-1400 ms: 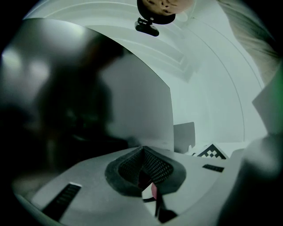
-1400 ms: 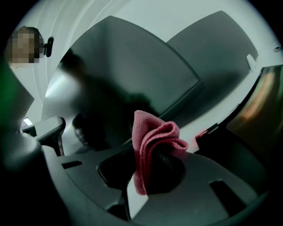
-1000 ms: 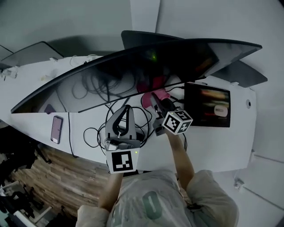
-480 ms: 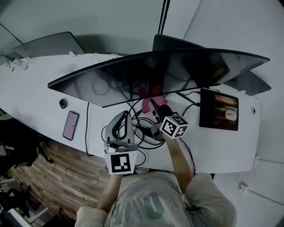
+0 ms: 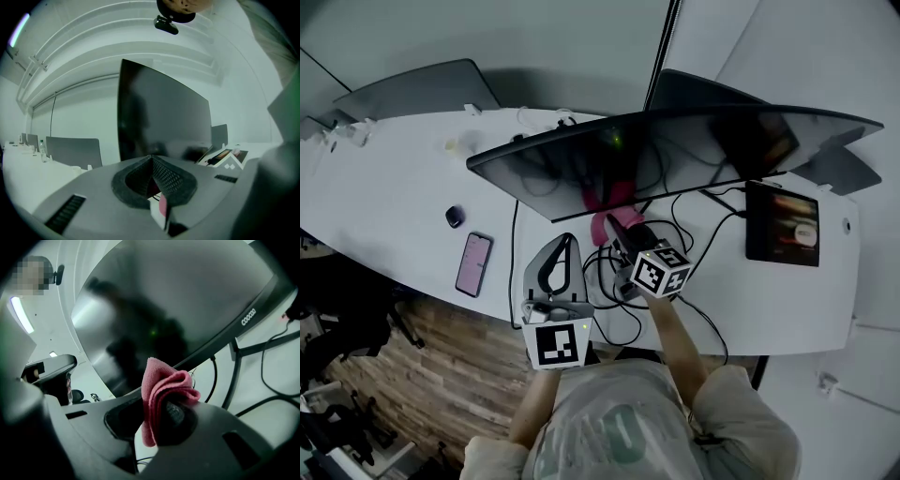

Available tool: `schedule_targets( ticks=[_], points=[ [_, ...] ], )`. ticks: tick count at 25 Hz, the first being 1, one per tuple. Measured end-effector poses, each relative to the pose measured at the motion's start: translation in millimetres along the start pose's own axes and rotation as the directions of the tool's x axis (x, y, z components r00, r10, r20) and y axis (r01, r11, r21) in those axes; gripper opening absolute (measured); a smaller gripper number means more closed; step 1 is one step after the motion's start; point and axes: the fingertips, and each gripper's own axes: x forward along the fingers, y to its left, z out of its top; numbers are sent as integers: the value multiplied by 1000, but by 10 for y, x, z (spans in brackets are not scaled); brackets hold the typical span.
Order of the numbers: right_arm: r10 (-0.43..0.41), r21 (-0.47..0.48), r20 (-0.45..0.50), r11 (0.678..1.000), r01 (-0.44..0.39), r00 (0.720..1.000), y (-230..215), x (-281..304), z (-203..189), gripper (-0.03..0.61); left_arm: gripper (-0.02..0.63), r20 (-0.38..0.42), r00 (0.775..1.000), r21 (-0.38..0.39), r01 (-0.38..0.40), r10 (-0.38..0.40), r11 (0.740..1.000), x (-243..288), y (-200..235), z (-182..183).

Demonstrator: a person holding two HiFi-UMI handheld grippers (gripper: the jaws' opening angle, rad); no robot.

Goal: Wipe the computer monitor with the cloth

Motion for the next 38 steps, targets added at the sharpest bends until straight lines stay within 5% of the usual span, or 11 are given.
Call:
schedule_targets(
  ticks=[20, 38],
  points=[
    [122, -1, -71, 992, -122, 990, 1003, 620, -615, 54, 15, -22, 990, -9, -136, 136, 991, -526, 988, -169],
    [164, 40, -33, 986, -163, 986, 1496, 787, -729, 54, 15, -36, 975, -11, -220, 219, 975, -770, 1284, -253]
  ],
)
